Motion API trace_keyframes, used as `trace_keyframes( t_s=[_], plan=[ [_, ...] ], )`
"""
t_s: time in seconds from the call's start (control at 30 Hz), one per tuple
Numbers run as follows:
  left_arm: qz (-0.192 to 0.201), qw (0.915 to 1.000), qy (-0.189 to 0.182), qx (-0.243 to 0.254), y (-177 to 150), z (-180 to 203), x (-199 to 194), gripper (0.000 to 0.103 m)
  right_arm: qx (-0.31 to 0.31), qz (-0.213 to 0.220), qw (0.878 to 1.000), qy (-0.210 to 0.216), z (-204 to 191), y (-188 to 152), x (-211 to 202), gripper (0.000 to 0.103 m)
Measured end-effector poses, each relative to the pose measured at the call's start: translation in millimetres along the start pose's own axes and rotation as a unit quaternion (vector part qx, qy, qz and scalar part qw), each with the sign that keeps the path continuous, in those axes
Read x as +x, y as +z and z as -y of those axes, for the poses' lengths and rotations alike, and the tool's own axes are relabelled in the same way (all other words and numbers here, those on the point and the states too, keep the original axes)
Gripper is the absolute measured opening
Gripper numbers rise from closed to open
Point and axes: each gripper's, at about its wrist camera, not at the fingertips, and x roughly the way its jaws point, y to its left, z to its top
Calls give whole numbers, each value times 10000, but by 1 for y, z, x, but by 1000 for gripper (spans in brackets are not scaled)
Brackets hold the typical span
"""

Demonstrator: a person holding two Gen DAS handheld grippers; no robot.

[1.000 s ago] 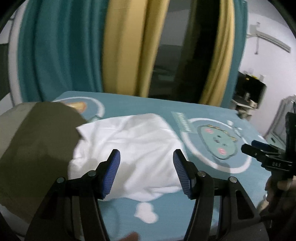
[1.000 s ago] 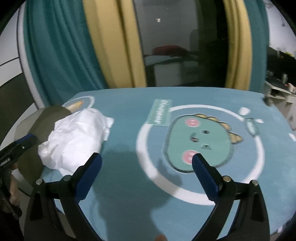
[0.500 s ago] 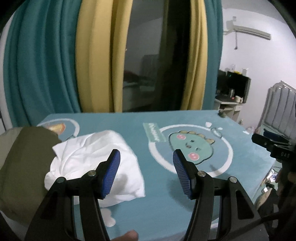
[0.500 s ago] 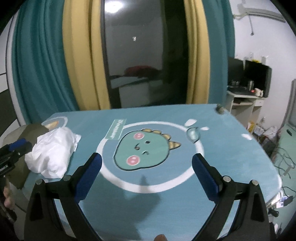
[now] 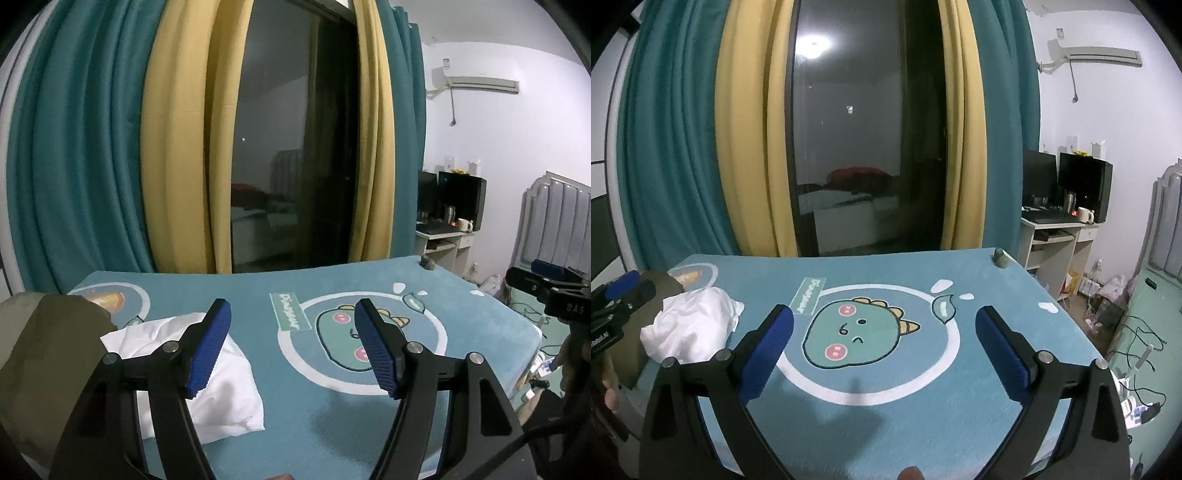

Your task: Fold large clothes

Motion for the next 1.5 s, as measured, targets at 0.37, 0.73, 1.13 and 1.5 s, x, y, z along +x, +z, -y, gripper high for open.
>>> trace_keyframes(
  t_s=[0.37,0.73,1.13,1.5],
  plan=[
    [-16,9998,82,-165,1,-14,3,73,-60,-54,10000,42,-6,0,7,99],
    [-50,9997,97,-213,0,-19,5,73,-94,-80,9999,39,-9,2,7,99],
    [-68,9997,102,-216,-1,-18,5,73,-84,-128,9999,36,-6,2,8,99],
    [-102,9996,127,-227,-1,-16,5,73,-84,-158,9998,32,-5,2,10,99]
  ],
)
